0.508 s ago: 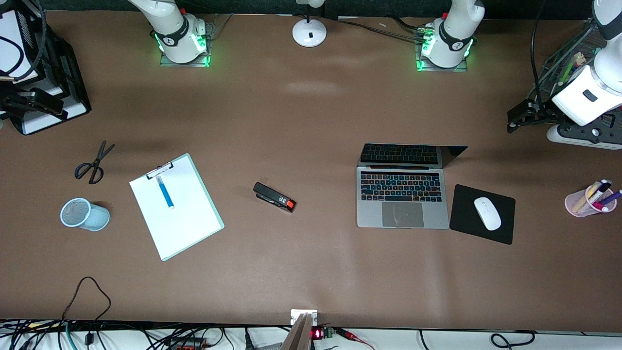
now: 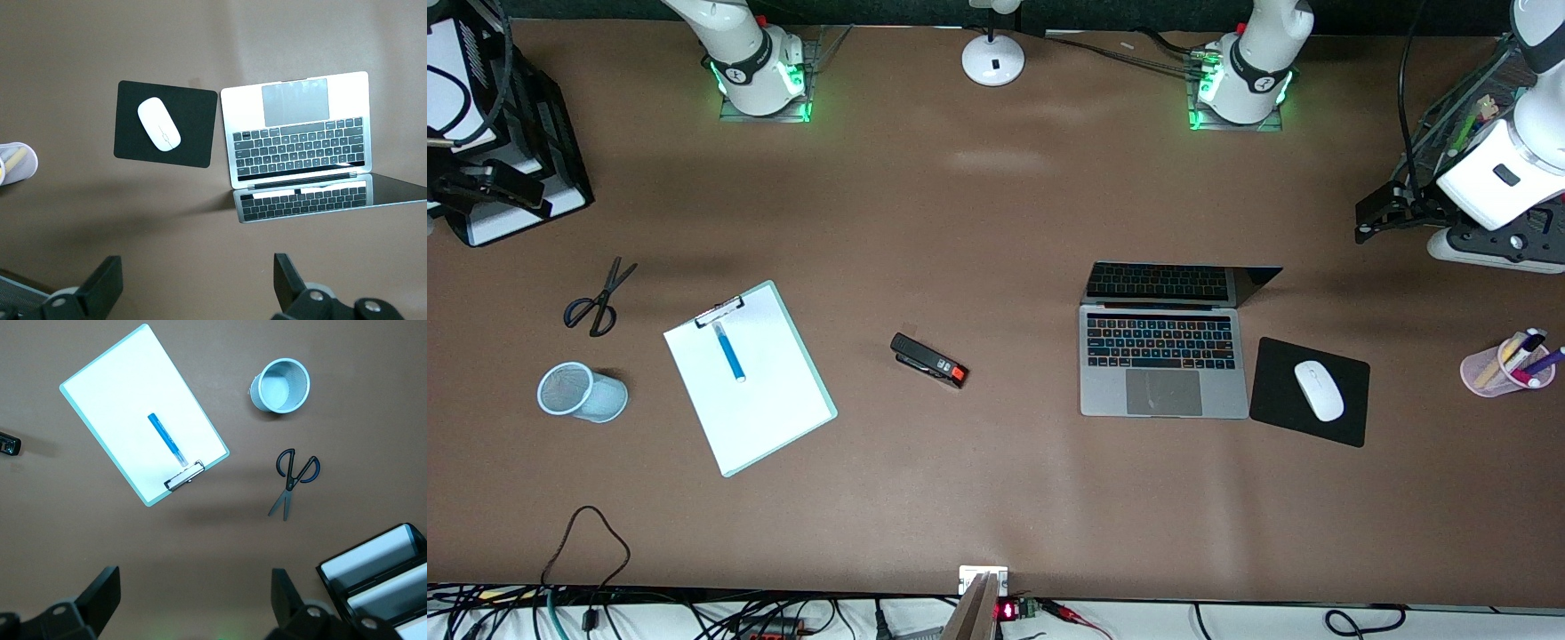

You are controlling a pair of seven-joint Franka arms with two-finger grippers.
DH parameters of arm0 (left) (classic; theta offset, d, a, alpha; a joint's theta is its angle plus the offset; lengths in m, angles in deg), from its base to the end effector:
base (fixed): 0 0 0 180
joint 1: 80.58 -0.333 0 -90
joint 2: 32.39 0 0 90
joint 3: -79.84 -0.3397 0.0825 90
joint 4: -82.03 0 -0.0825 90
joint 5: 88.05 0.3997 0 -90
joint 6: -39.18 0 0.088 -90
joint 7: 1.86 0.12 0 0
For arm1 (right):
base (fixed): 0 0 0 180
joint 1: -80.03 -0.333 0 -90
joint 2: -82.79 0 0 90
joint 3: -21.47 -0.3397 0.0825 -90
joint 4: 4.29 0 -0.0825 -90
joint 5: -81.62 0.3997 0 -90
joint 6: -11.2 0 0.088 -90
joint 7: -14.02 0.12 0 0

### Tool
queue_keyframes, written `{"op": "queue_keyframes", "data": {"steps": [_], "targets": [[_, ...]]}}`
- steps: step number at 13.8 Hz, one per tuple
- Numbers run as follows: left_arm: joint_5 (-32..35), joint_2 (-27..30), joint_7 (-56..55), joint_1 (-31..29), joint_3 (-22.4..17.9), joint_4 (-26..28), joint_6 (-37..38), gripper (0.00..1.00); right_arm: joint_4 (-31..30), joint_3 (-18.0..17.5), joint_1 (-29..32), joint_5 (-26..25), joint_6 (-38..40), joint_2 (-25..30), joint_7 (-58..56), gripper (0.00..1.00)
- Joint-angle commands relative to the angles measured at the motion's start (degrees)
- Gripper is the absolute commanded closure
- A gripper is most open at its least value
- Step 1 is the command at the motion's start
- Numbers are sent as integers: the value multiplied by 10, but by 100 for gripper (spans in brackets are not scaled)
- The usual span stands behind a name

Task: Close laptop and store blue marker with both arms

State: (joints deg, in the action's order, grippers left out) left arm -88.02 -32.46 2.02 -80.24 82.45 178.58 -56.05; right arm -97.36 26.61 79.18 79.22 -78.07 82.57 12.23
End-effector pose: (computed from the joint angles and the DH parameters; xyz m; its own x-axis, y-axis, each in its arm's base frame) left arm 0.5738 -0.0295 0.5864 0.9926 -0.1190 -0.0242 -0.1190 -0.9929 0.0012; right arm 0.5650 -0.0474 0.6060 0.9965 -0.0440 -0.0714 -0.0412 -0.9984 0.0399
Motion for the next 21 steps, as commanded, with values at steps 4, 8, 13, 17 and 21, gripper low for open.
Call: {"op": "queue_keyframes", "data": {"steps": [4,8,13,17,21], "targets": [[-28,-27,5,-1,-1,-40,44,0,9,-4,-10,1,-21,-48,-5,0],[-22,-60,9,-2,-1,-63,45,0,11,-4,-11,-1,-94,-105,-56,0],[-19,-60,9,1,5,-64,111,69,11,-4,-22,0,-167,-167,-58,0],[-20,-59,5,4,6,-64,128,96,10,-4,-39,-26,-192,-217,-59,0],[-21,-57,-6,6,7,-62,152,97,1,-4,-70,-69,-209,-244,-58,0]]}}
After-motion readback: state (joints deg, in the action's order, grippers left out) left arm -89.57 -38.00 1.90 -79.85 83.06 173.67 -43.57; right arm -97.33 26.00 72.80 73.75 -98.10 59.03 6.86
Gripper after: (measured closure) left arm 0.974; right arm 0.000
